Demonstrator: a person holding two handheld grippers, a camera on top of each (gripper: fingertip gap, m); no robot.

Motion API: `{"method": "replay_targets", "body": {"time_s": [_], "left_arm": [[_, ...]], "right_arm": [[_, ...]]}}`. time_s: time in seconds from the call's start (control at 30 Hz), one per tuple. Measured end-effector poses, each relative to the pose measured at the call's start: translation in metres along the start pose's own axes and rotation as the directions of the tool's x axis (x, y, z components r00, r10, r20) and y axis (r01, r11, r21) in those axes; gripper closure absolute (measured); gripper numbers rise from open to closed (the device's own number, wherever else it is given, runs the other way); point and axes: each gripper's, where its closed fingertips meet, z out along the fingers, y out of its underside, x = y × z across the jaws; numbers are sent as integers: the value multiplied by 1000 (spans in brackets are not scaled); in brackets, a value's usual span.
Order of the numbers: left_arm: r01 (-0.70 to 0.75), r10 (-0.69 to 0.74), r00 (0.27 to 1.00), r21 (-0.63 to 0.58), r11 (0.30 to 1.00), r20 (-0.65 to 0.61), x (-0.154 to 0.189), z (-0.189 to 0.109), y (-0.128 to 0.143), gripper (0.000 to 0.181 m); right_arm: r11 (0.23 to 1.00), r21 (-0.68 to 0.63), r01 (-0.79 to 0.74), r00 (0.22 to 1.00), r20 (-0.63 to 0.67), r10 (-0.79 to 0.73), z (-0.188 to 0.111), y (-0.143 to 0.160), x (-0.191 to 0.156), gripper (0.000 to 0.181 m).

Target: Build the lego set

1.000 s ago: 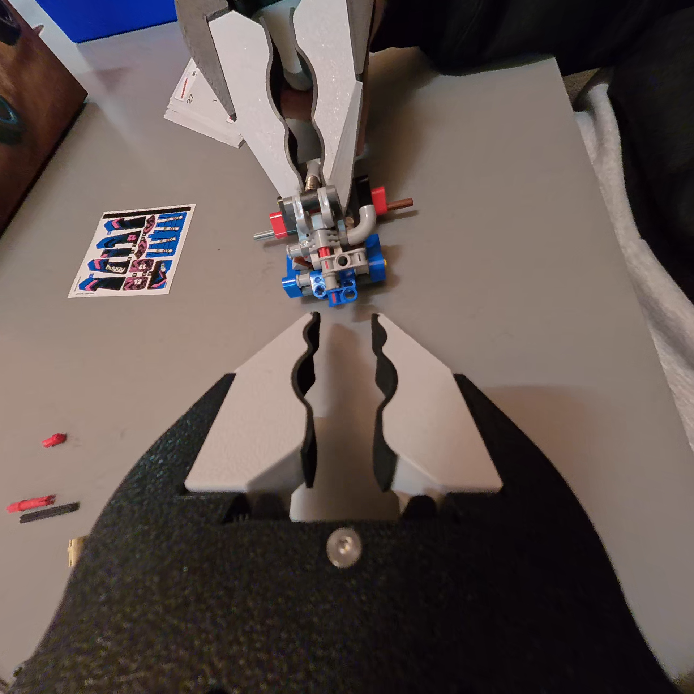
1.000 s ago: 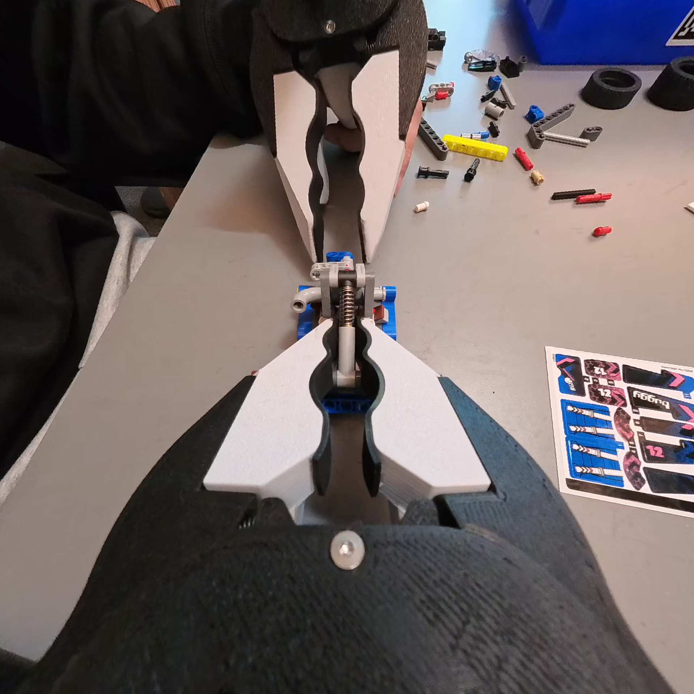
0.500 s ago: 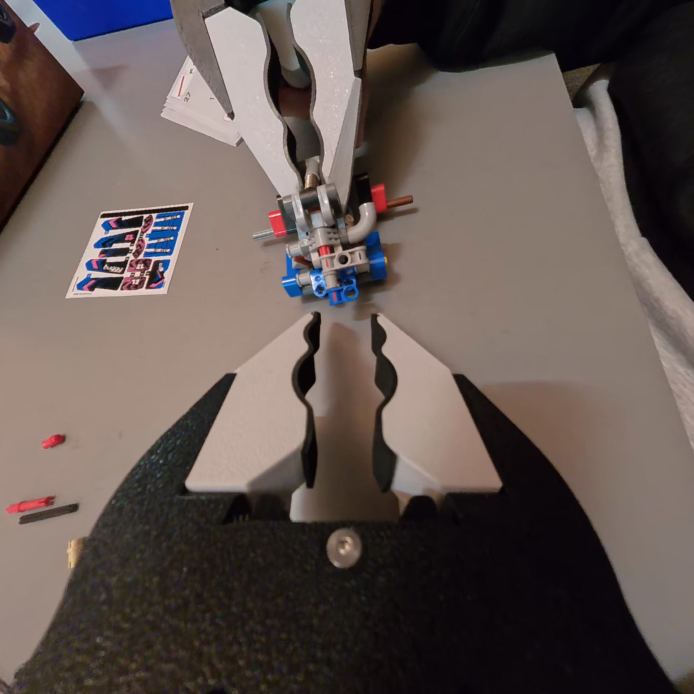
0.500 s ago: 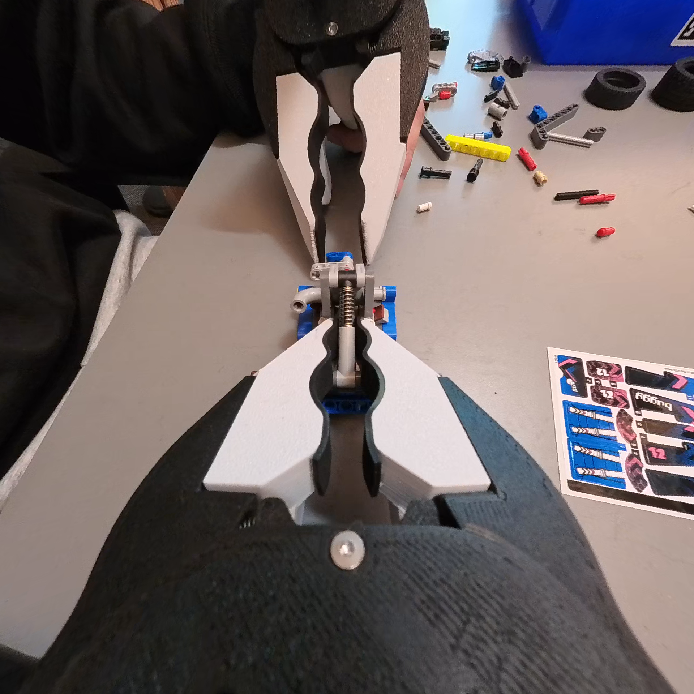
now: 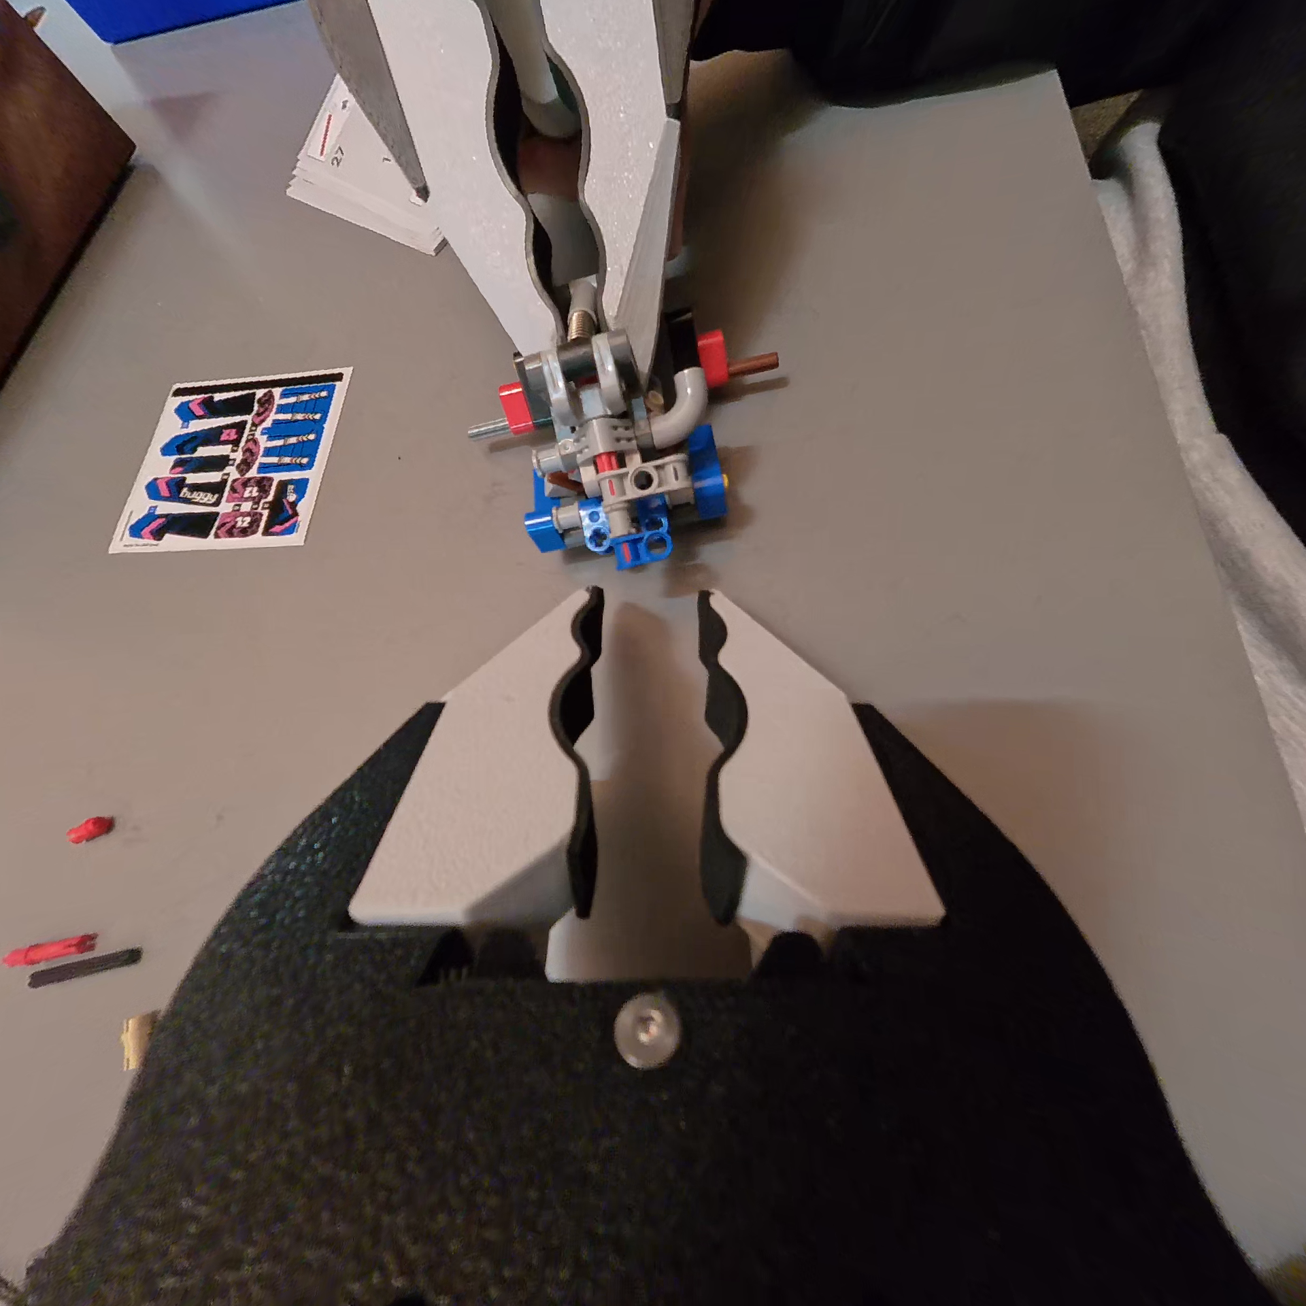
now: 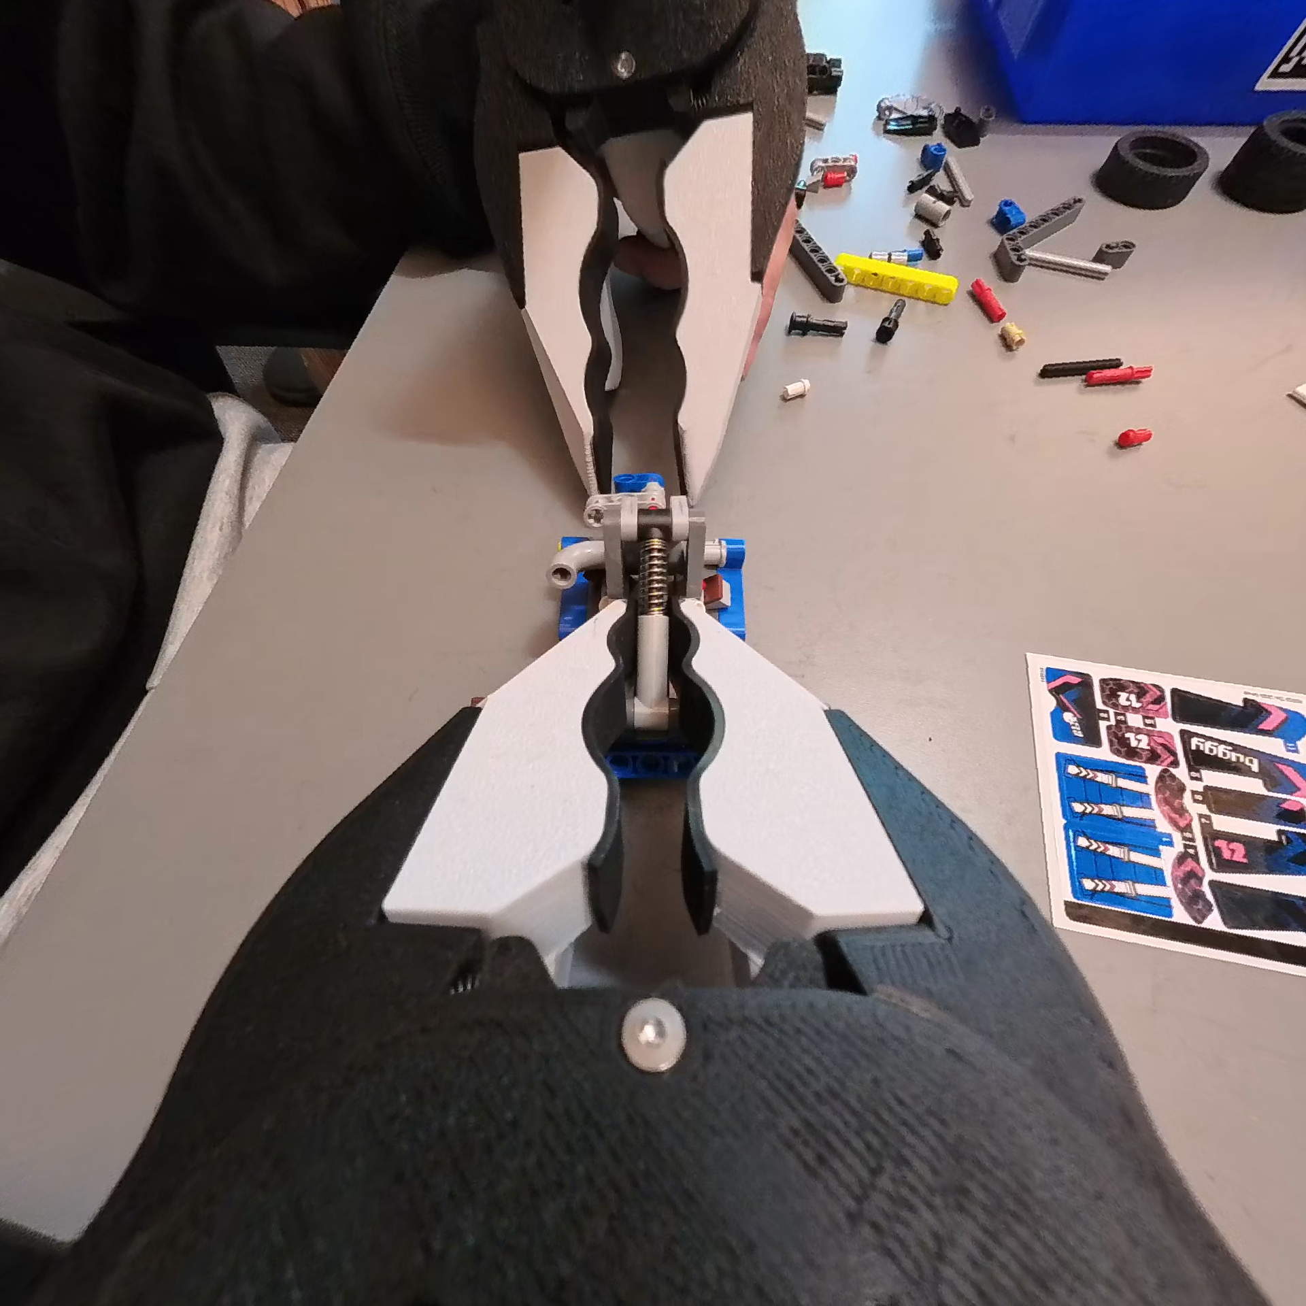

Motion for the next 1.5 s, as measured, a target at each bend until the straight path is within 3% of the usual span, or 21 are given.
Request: {"method": "replay_targets", "body": {"time_s": [0.23,0.47,0.7,1.03,1.3,1.5], "left_arm": [[-12,8,998,76,997,56,-6,-8,-9,156],[-141,139,979,5,990,149,-12,3,-8,152],[-202,192,966,39,979,174,-9,8,-21,157],[-273,208,924,172,946,322,-19,-7,-57,169],[18,-70,985,307,951,160,-17,-23,-73,170],[227,-241,970,337,914,1,-13,-58,-73,170]], "right_arm": [[999,3,-51,999,7,51,-3,1,3,175],[994,5,-108,993,46,108,-7,4,3,175],[984,47,-169,982,87,165,-14,0,3,175],[955,176,-237,966,150,212,-30,-15,3,175],[932,283,-227,968,174,182,-43,-27,1,176],[917,385,-108,992,100,75,-54,-37,1,176]]}}
